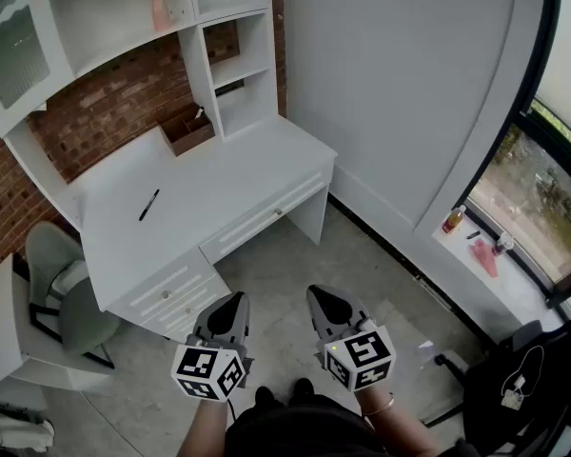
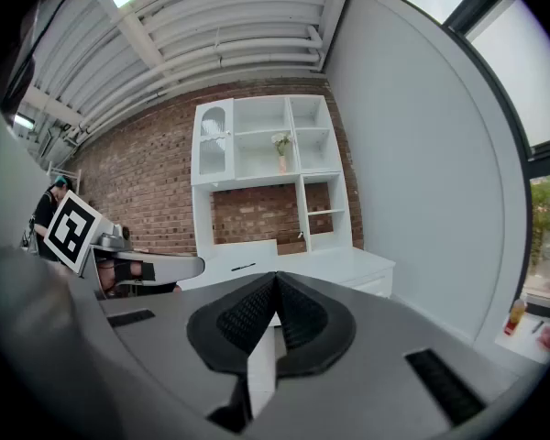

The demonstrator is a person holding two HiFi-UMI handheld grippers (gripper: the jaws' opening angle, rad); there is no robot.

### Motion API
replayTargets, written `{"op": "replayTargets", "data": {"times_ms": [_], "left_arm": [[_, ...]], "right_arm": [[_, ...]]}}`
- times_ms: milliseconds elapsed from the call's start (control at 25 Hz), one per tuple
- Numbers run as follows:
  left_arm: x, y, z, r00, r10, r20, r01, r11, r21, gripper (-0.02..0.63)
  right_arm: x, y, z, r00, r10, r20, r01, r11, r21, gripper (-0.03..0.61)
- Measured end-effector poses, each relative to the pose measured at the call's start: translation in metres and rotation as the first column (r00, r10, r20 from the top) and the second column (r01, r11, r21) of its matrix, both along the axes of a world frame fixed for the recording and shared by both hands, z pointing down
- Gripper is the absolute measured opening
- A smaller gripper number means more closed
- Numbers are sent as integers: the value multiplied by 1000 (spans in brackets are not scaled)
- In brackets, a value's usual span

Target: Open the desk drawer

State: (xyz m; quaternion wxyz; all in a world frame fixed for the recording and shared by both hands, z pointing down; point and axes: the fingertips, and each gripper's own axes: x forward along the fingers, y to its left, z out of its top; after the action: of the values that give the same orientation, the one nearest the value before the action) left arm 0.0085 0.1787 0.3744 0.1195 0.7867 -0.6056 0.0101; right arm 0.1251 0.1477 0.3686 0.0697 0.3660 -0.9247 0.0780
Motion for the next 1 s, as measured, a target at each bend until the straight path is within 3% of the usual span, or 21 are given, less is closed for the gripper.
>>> {"op": "replayTargets", "data": {"times_ms": [520, 1000], "left_arm": [[9, -15, 2, 999, -45, 21, 46, 999, -22, 8], [-32, -93, 14, 999, -35, 18, 35, 999, -36, 8]], "right_arm": [[24, -34, 26, 1000, -3, 1, 3, 998, -64, 3], [-21, -122, 45, 999, -2, -53, -2, 998, -68, 6]]}}
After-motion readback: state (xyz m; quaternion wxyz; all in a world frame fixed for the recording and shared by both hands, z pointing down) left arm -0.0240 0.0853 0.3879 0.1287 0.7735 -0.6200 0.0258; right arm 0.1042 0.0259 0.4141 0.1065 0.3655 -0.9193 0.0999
